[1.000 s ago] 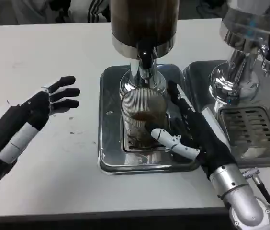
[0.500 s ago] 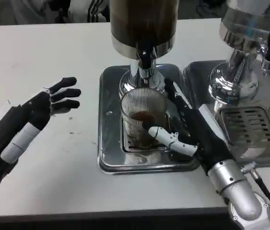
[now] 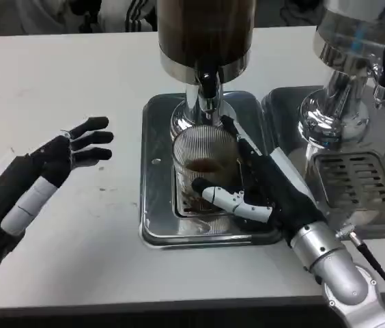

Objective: Grasp the cup under the faucet to collect the drink, then remove the cup.

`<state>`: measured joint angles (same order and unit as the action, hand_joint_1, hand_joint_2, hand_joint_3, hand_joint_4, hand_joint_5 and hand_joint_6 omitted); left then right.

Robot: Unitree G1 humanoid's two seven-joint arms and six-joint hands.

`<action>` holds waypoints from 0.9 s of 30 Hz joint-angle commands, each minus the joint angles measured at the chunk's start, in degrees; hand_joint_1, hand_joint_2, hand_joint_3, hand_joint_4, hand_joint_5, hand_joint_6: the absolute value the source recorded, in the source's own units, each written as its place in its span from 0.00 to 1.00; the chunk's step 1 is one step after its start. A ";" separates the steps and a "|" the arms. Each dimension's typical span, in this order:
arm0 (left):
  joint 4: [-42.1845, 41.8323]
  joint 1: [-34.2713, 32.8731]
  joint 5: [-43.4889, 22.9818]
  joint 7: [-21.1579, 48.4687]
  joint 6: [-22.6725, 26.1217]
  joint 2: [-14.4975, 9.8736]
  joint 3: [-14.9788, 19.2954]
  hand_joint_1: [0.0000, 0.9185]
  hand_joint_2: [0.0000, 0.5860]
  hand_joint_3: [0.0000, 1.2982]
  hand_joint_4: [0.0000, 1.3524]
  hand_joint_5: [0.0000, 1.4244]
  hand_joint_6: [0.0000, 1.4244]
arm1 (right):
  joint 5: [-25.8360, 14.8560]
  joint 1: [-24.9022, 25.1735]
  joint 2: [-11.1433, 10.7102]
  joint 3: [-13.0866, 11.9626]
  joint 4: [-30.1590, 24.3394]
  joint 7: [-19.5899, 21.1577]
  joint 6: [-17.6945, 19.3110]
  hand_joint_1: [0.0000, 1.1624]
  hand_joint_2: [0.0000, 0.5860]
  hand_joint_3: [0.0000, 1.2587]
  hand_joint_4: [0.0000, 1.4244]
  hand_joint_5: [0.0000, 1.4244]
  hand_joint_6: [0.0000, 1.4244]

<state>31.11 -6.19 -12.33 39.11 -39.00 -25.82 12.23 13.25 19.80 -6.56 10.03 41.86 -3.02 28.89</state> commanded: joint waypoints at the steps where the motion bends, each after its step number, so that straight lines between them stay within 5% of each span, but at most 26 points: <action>1: 0.01 0.69 0.79 -0.45 -0.55 -0.61 -0.42 0.00 0.13 0.16 0.16 0.19 0.16 | 1.19 1.20 -0.09 0.53 0.82 0.66 -0.23 0.54 0.34 0.00 0.00 0.00 0.00; 27: -3.37 4.44 0.88 -1.23 1.12 -1.46 -0.11 0.00 0.15 0.19 0.19 0.21 0.17 | 2.68 6.75 2.80 1.04 12.64 4.53 3.07 0.55 0.35 0.00 0.01 0.01 0.00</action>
<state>28.83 -2.52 -11.78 38.36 -38.70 -26.32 12.27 15.72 25.77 -4.24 10.66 52.38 1.60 32.02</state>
